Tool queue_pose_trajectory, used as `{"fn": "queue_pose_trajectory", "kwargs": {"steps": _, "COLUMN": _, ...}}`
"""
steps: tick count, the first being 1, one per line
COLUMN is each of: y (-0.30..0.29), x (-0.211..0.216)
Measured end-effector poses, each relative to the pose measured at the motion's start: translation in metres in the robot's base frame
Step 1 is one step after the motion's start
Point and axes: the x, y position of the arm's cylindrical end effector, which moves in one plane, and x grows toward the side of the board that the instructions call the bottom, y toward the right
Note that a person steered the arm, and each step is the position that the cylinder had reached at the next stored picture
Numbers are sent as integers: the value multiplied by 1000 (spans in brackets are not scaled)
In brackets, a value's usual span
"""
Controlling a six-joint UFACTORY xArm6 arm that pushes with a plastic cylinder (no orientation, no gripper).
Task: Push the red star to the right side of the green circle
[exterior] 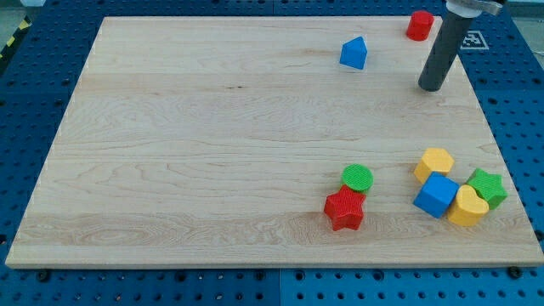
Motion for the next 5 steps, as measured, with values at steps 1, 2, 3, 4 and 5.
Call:
{"fn": "queue_pose_trajectory", "kwargs": {"steps": 1, "y": 0, "x": 5}}
{"fn": "queue_pose_trajectory", "kwargs": {"steps": 2, "y": 0, "x": 46}}
{"fn": "queue_pose_trajectory", "kwargs": {"steps": 3, "y": 18, "x": 89}}
{"fn": "queue_pose_trajectory", "kwargs": {"steps": 4, "y": 64, "x": 108}}
{"fn": "queue_pose_trajectory", "kwargs": {"steps": 5, "y": 112, "x": 116}}
